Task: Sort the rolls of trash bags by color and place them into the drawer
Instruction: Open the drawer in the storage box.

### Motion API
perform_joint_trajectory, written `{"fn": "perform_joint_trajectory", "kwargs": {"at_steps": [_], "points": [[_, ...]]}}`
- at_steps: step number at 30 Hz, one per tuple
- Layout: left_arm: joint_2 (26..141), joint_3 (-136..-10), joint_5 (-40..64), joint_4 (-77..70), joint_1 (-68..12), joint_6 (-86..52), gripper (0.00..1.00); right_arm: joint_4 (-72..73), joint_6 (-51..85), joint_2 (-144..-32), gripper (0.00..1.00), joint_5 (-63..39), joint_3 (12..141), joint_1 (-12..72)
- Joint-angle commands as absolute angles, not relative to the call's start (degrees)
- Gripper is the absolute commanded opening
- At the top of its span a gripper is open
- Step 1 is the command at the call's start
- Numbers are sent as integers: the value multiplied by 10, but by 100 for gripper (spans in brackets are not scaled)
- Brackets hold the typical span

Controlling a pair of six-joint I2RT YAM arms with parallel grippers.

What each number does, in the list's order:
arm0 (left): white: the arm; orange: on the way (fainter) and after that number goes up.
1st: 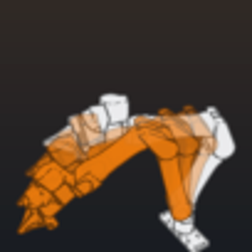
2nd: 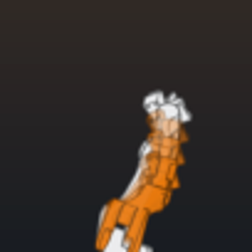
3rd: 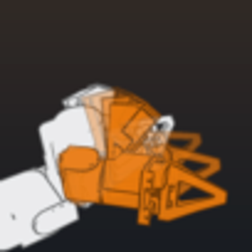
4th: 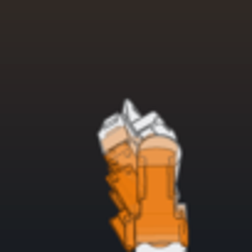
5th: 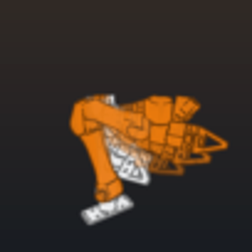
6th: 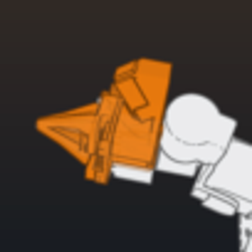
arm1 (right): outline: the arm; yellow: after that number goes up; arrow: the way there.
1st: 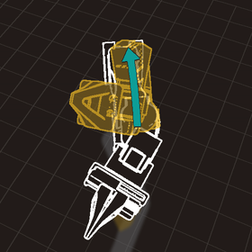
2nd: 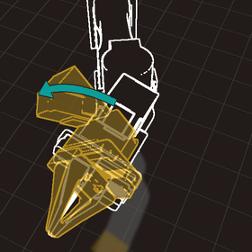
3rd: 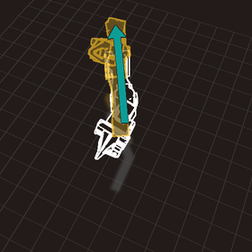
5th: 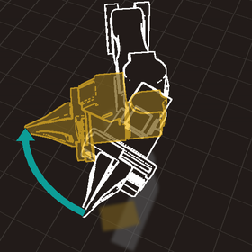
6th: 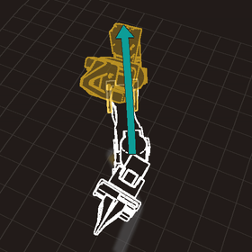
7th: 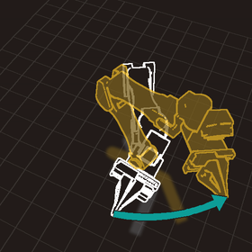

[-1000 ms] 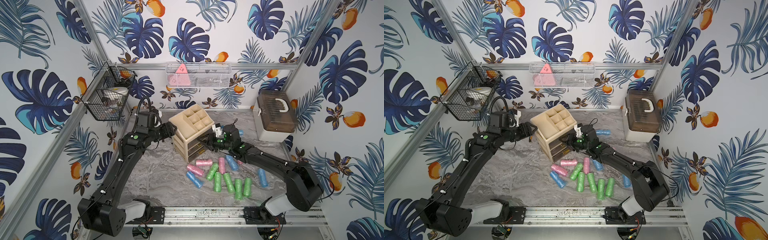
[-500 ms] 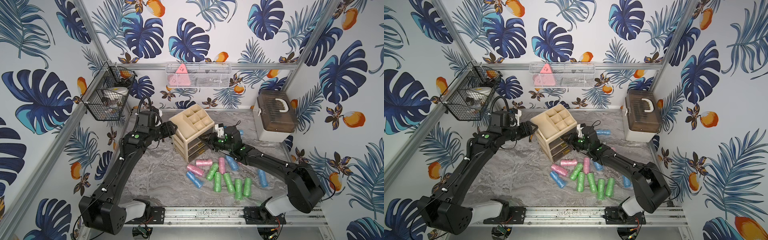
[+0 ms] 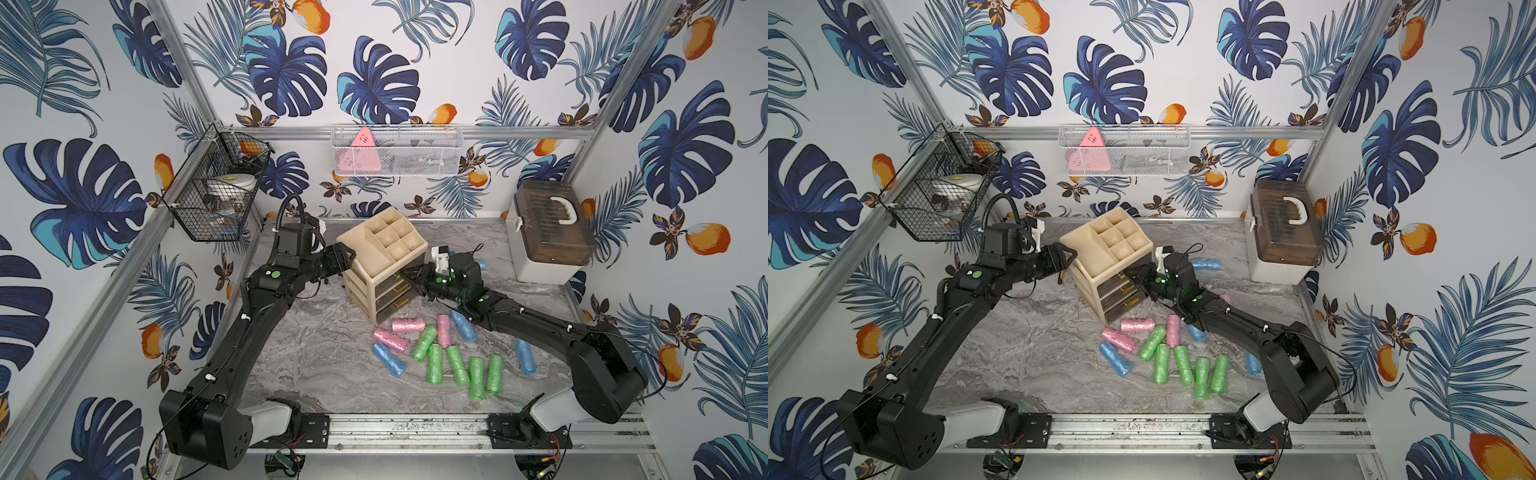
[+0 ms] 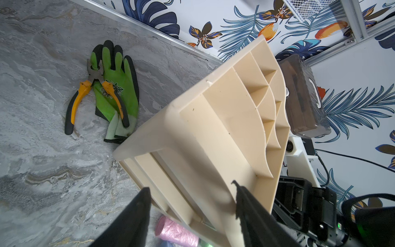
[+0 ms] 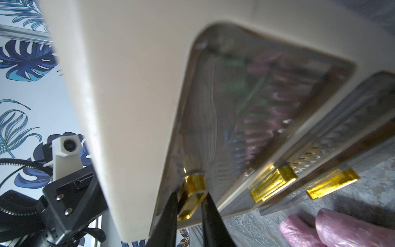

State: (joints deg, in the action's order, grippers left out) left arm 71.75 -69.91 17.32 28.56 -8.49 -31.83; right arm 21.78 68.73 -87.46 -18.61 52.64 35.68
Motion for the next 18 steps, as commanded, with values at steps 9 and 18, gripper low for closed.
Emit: {"fn": "perform_joint_trajectory", "kwargs": {"at_steps": [9,18], "points": [[720,-687,136,310,-84,-315,62,199,679,-841,14,-176,503,357],[715,-688,120,314,-84,-319,62,175,666,-825,13,-204,493,355]]}}
